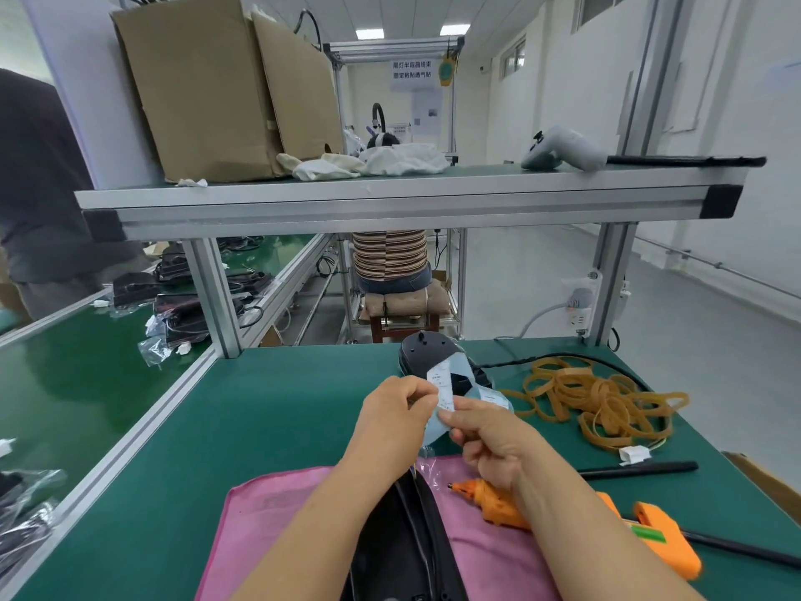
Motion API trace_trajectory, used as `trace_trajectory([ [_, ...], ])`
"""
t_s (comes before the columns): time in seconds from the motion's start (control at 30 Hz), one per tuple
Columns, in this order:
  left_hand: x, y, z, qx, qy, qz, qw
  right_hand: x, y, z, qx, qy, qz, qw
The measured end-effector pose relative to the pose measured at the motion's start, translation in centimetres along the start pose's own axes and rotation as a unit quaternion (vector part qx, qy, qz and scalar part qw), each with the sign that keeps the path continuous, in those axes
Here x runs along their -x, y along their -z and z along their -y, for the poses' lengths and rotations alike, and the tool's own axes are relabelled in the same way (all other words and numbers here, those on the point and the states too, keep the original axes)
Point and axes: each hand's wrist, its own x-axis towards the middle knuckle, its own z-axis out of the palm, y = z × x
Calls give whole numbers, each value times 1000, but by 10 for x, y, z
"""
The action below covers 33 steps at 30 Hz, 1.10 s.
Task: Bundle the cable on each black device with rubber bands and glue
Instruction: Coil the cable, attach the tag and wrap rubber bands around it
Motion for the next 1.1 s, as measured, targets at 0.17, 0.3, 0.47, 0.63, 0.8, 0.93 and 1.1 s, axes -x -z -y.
trace_trajectory([
  [0.17,-2,-4,3,-10,-9,-20,1000,6,-2,-1,-3,16,30,999],
  [0.3,-1,-6,6,-38,-21,-46,998,10,-4,1,5,12,31,999],
  [0.47,-1,-6,8,-109,-57,-59,991,12,-7,0,19,20,-24,999],
  [0.63,0,-5,7,-132,-64,-52,988,13,-5,-3,18,33,-48,998],
  [0.8,3,-8,8,-137,-77,-66,985,13,-5,-8,3,27,-47,999],
  [0.93,5,-5,10,-125,-80,-55,987,14,-7,-7,31,37,-55,997],
  [1.1,10,-5,7,-158,-102,-57,980,13,-14,-7,41,19,-100,994],
])
